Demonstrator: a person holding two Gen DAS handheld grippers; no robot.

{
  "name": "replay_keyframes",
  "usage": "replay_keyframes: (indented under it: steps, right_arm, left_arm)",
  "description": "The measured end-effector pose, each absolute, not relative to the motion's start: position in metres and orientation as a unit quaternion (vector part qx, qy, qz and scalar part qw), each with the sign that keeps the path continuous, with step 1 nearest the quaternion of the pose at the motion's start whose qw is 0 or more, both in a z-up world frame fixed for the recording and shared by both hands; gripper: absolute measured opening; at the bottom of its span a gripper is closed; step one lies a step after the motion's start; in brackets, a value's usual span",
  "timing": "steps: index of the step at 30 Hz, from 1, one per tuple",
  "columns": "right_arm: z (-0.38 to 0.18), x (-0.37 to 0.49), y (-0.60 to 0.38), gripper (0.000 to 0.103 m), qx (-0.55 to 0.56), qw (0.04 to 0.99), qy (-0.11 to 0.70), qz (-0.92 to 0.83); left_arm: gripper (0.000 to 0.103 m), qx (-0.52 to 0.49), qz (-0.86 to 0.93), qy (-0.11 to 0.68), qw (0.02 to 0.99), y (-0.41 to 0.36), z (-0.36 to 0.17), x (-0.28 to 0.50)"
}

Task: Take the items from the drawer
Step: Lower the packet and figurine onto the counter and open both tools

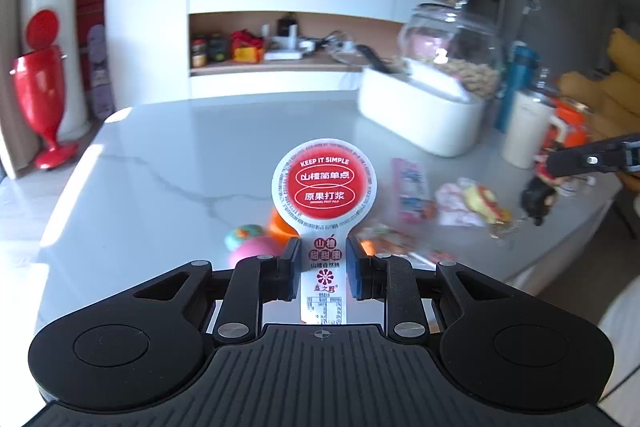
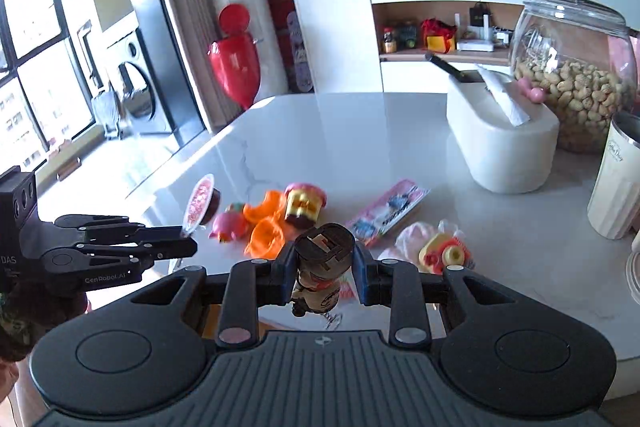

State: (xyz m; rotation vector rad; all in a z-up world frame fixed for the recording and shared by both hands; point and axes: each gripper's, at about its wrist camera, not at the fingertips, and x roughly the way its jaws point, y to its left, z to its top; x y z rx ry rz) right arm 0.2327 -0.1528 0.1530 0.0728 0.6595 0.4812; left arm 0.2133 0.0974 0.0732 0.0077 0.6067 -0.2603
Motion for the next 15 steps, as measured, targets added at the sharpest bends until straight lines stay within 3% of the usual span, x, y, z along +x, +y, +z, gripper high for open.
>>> replay_keyframes:
  steps: [8,15]
  right_arm:
    - [0.083,0.314,-0.14,0.028,0.105,0.897,0.364,0.228]
    - [0.042,0.343,-0.116,0.029,0.079,0.896,0.389,0.198]
  left_arm:
    - [0.025,-0.086,-0.083,0.356,0.927,0.148,0.019,0.253]
    - [0.026,-0.045,-0.053,0.349,0.935,0.147,0.008,0.249]
